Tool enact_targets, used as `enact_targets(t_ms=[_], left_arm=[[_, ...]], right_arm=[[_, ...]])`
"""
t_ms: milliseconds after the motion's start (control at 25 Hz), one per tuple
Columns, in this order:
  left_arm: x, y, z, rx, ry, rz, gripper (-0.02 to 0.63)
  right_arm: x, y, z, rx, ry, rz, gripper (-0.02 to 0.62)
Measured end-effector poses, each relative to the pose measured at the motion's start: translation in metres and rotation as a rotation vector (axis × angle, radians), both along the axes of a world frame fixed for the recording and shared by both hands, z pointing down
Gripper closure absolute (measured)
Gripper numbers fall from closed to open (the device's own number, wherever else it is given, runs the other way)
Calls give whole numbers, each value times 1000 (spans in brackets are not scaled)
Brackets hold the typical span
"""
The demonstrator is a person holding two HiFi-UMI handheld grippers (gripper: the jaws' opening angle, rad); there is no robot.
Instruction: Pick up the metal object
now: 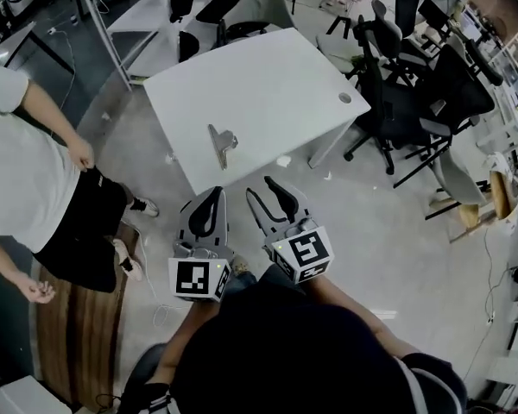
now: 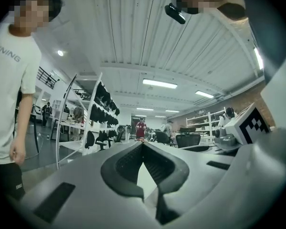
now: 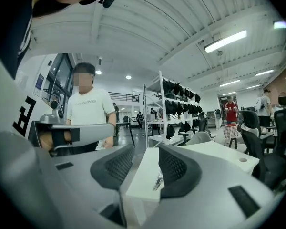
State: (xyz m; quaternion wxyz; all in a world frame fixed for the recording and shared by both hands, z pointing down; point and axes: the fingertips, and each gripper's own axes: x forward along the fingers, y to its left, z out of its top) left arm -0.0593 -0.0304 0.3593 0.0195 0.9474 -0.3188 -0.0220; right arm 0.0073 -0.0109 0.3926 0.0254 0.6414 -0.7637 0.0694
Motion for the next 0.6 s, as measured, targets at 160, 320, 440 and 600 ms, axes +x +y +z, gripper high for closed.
enact_targets(t_ms=[160, 320, 440, 600], left_arm=[[9, -29, 11, -29, -10, -2, 583], [14, -59, 24, -64, -20, -24, 583], [19, -85, 31, -70, -23, -55, 583], [33, -124, 37, -71, -27, -106, 583]], right_arm=[[10, -34, 17, -46, -6, -3, 440], [18, -71, 35, -92, -2, -26, 440], [28, -101, 53, -122, 0, -50, 440], [46, -145, 80, -175, -2, -99, 440]])
